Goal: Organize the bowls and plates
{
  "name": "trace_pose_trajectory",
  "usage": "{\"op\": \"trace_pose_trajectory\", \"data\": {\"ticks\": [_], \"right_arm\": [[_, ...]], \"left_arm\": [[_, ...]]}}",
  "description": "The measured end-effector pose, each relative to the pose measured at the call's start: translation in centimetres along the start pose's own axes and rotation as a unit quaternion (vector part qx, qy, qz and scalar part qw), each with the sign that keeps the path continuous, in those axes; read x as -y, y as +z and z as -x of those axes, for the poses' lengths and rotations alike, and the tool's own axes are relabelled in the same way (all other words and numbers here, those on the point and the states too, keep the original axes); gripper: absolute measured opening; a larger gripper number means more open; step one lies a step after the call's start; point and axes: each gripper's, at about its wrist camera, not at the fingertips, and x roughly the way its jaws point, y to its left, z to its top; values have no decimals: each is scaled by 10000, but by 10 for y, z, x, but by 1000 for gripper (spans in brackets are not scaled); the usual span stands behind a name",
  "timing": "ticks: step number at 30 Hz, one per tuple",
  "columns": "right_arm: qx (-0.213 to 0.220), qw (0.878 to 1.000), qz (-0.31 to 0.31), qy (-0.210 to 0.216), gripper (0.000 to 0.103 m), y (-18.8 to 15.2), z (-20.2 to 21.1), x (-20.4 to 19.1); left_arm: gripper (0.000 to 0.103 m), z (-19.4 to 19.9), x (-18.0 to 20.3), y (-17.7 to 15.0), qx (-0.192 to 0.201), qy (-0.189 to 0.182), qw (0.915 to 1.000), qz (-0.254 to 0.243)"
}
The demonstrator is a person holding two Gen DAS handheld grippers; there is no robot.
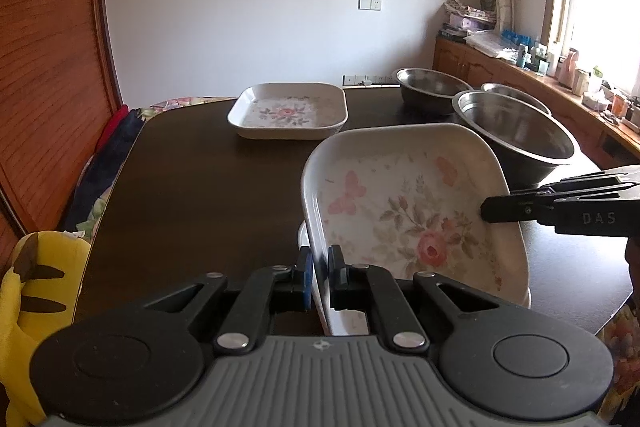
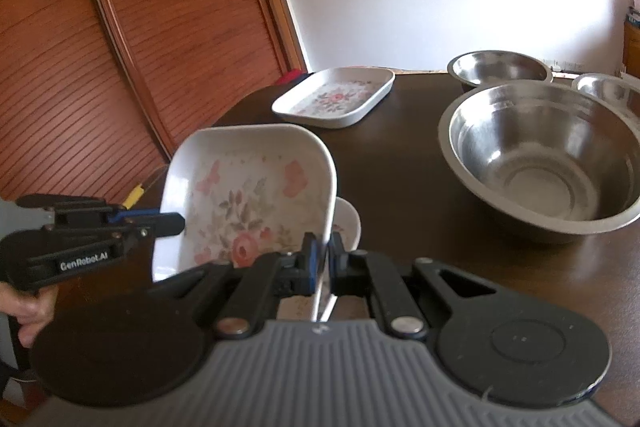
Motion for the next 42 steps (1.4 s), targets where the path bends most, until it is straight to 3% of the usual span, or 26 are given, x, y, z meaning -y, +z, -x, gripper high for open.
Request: {"op": "trace_pose_trajectory", "data": {"ticks": [11,15,26,28,32,36,38,40,42], "right_arm": [[428,9987,3,-286,11,-8,-3,-3],[853,9955,175,-379,23,-11,6,-7],[1416,9887,413,-255,23,-30,28,-13],[1478,9879,413,-241,23,-34,34,-11],[1536,9866,487,-252,23,-40,43,-11],[1594,9851,567,-302,25,-43,47,-15],[1628,9841,615,-353,30,-44,46,-20],[1648,9836,627,-377,50,-45,44,-23],[1681,9830,644,-366,55,-46,43,-25]], "left_arm": [[38,-14,-3,0,-32,167,9999,14],[38,-7,-1,1,51,195,9998,-19],[39,22,8,-9,373,218,9990,67],[43,22,8,-11,364,204,9991,45],[67,27,9,-12,492,167,9986,55],[84,33,12,-11,731,199,9971,-29],[87,35,14,-10,867,270,9957,-167],[88,37,14,-10,929,321,9949,-237],[92,39,12,-11,984,278,9946,-198]]}}
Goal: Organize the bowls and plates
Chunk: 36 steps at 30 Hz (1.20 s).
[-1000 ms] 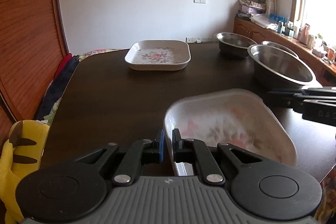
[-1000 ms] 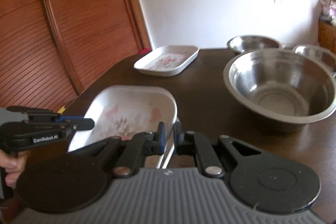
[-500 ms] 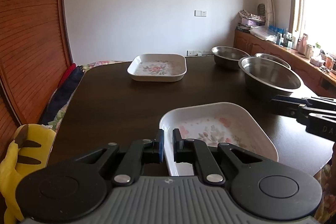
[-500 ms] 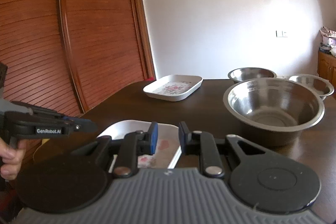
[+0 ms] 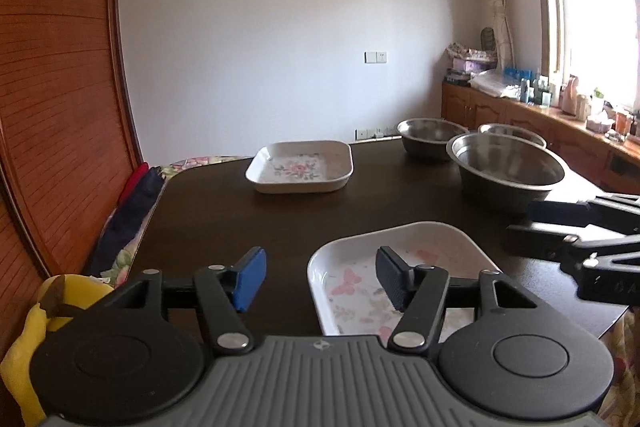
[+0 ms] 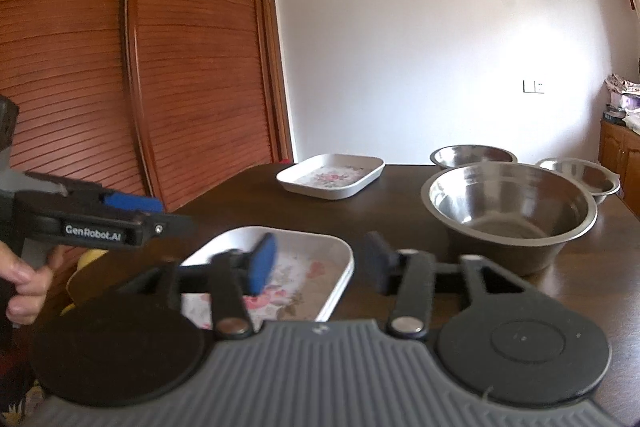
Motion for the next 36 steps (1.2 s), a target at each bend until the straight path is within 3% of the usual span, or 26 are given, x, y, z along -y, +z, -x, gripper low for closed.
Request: {"op": "trace_pose_trajectory", "data": {"ticks": [5,8,10,14,16,18,24,36], "right_arm": [[-27,9999,104,-33,61,-1,-5,-9],[27,9999,159,-47,74,2,-4,-12],[41,9997,243,-65,87,5,-3,-14],[78,9991,410,-102,91,15,-1,-18],[118,9987,478,-89,100,19,-1,-20],[156,9984,541,-77,103,25,-1,-22],[219,9970,726,-173,103,34,-2,-28],[70,9981,602,49,103,50,-6,-16]], "left_arm": [[99,6,-8,0,185,-144,9997,107],[103,7,-15,2,246,-126,9995,141],[103,11,-20,6,330,-59,9993,161],[103,23,-35,15,567,55,9979,313],[103,28,-43,20,637,77,9973,368],[103,32,-50,24,653,99,9971,376],[103,32,-62,34,614,200,9974,325],[103,4,-67,42,434,159,9983,352]]}}
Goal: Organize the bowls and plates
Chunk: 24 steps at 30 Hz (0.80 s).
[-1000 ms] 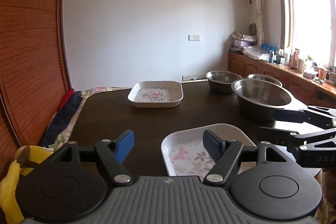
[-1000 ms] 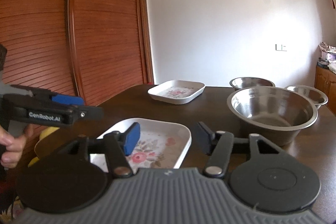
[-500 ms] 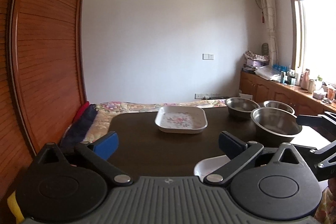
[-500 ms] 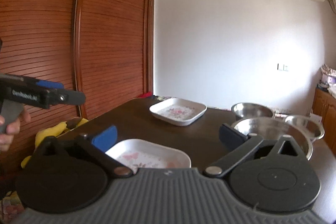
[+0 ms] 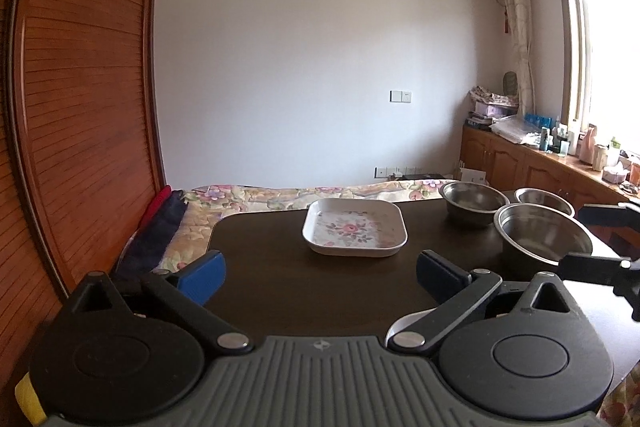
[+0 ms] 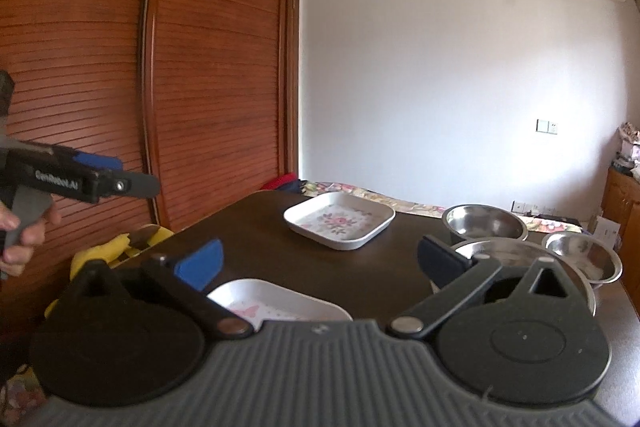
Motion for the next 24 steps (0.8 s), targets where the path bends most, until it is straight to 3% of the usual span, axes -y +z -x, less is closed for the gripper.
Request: {"op": "trace_pose_trajectory", "data": {"ticks": [14,16,24], "right_arm": [[-460,9989,-57,116,102,44,-54,26],[-559,9983,-89,166,92,50,-67,30],[-1089,9930,-393,252,84,53,-120,44]], "left_arm": [[103,-74,-11,26,-241,-116,9996,-56],[103,-90,-12,30,-304,-117,9994,-99],[103,-144,-21,41,-548,-137,9983,-128]]}}
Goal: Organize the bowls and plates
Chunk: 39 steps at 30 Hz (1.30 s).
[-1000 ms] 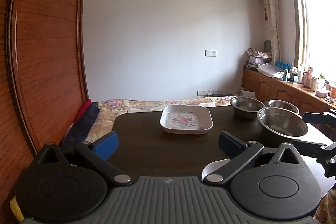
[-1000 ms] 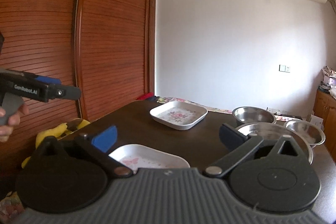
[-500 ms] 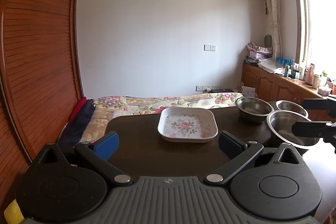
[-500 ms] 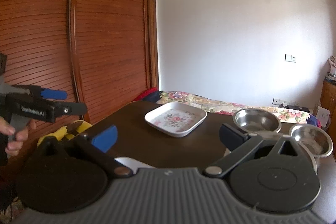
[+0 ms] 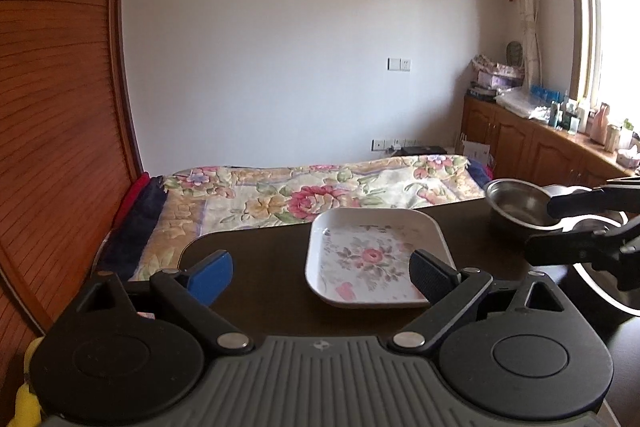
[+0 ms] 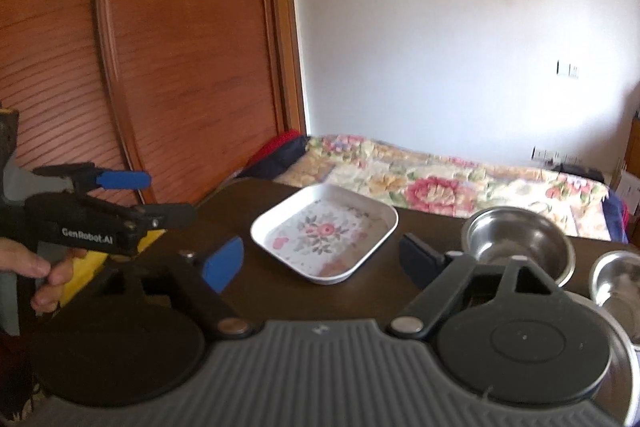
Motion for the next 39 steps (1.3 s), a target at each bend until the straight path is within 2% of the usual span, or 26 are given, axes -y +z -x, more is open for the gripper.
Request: {"op": "trace_pose_trajectory", "data": {"ticks": [6,11,15,25,31,36,39], "right_arm": [[-311,9987,-408,-7,84,16,-40,17],[-531,9972,-504,-133,83,23,-69,25],[-787,9947,-648,-127,80,22,-88,28],[-1235,9906,-571,-145,79,20,-113,26],[-1415,9876,-672,-112,79,17,-122,26],[-1466,9860,-790,-126,79,16,-127,27],[-1487,9856,-791,-133,79,17,-127,26]], "left_arm": [[103,-45,-11,7,-243,47,9997,22],[103,-78,-19,8,-461,84,9989,25],[103,-98,-27,7,-614,47,9981,90],[100,-119,-27,3,-796,-284,9962,208],[92,-131,-28,2,-912,-330,9950,245],[79,-136,-30,0,-998,-393,9937,309],[77,-138,-28,-2,-1027,-389,9935,294]]}}
